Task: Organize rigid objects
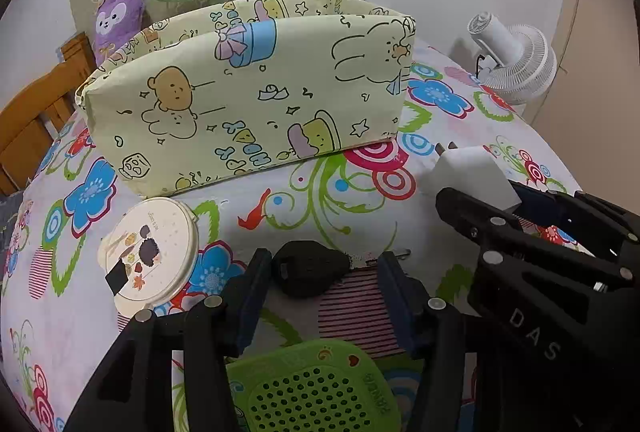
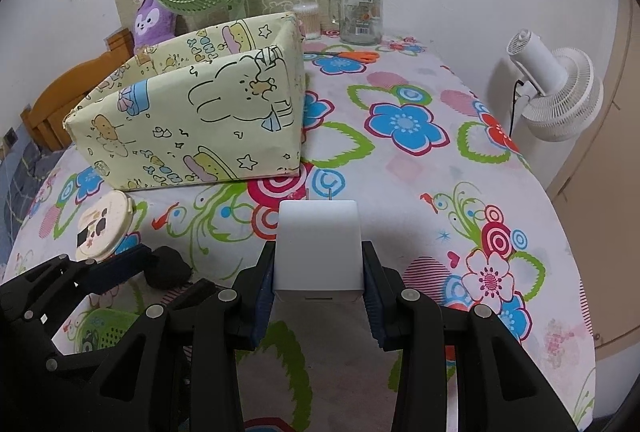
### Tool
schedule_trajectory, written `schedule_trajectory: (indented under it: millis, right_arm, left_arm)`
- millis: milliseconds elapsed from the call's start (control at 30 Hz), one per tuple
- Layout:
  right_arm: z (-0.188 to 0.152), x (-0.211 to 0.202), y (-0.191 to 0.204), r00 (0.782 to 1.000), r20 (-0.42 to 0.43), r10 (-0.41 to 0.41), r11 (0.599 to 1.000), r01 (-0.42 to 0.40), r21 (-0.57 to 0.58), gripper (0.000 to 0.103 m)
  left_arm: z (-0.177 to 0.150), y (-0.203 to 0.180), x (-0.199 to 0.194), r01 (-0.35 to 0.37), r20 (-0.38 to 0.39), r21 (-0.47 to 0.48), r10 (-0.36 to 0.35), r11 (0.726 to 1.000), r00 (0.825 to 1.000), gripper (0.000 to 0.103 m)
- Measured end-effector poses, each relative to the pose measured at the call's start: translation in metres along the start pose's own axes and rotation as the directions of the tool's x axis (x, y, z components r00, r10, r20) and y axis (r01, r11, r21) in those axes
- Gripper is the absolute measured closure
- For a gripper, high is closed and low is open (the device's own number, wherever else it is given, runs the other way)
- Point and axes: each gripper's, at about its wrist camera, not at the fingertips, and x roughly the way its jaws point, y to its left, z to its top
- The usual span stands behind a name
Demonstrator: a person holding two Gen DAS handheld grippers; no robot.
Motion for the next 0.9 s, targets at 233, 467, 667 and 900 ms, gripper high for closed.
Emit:
schedule_trajectory:
  millis: [233, 467, 667, 900]
  right_arm:
    - [0.0, -0.002, 0.001, 1.0, 0.004, -0.002, 1.0, 0.002, -0.005, 0.061]
    - [-0.001, -0.003, 0.0, 1.0, 0.005, -0.004, 1.0, 0.004, -0.002, 0.061]
    - [0.002, -0.006, 0.002, 1.0, 0.014, 0.001, 1.0, -0.001, 0.001, 0.061]
    - [0.011, -0.023, 0.007, 0.999, 0.045, 0.012, 1.0, -0.012, -0.006, 0.061]
  left_arm:
    - [-0.002, 0.0, -0.001, -0.012, 0.011, -0.003, 0.012, 1.0, 1.0, 0.047]
    - [-0.001, 0.002, -0.004, -0.02, 0.023, -0.009, 0.02, 1.0, 1.0, 0.047]
    - [0.004, 0.005, -0.011, -0.025, 0.037, -0.015, 0.026, 1.0, 0.999, 0.047]
    - [0.009, 0.006, -0.029, -0.039, 0.071, -0.019, 0.04, 0.999, 0.997, 0.047]
